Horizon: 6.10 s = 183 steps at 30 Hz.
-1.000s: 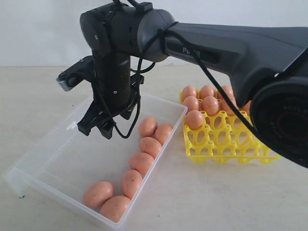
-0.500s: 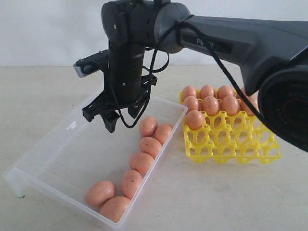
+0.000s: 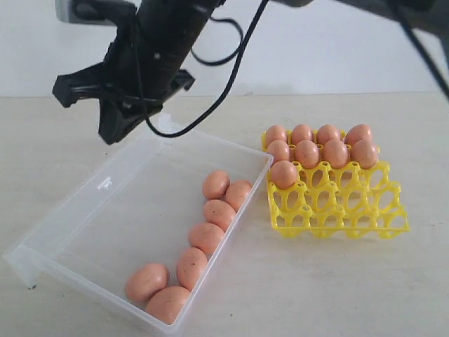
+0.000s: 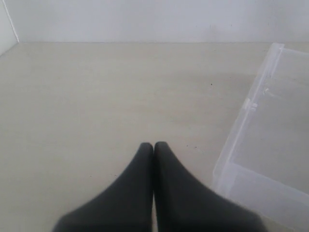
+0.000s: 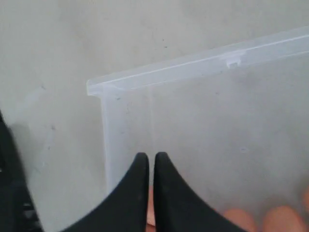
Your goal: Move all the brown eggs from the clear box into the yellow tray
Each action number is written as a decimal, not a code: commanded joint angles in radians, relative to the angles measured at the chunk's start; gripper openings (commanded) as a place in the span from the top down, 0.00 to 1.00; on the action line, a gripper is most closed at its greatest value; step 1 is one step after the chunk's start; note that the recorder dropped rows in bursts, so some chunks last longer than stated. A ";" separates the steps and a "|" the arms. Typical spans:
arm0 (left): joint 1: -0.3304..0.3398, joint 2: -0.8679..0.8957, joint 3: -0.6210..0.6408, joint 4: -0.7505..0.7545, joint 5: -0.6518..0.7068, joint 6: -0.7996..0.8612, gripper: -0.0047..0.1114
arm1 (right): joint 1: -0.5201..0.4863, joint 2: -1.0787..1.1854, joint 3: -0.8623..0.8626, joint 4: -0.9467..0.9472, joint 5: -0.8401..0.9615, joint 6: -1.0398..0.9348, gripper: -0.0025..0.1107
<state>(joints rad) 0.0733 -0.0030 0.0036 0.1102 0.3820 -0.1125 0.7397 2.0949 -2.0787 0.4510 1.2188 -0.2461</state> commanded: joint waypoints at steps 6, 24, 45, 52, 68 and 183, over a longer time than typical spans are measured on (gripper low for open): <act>-0.003 0.003 -0.004 -0.020 -0.023 -0.117 1.00 | 0.154 -0.216 0.177 -0.722 0.002 0.048 0.98; -0.003 0.003 -0.004 0.037 -0.028 -0.115 1.00 | 0.128 0.014 0.376 -0.493 -0.036 0.008 0.43; -0.003 0.003 -0.004 0.156 -0.107 -0.006 1.00 | 0.037 0.132 0.376 -0.520 -0.136 0.090 0.68; -0.001 0.003 -0.004 -0.189 -0.154 0.291 1.00 | 0.037 0.079 0.361 -0.428 -0.189 -0.007 0.97; -0.001 0.003 -0.004 -0.202 -0.135 0.118 1.00 | 0.107 -0.547 1.148 -0.108 -1.505 0.126 0.97; -0.001 0.003 -0.004 -0.138 -1.147 0.218 1.00 | -0.797 -0.219 1.238 -1.655 -2.440 1.019 0.98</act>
<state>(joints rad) 0.0733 -0.0047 0.0036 -0.0259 -0.8120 0.0983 -0.0681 1.9513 -0.8368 -1.2106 -1.1874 0.7564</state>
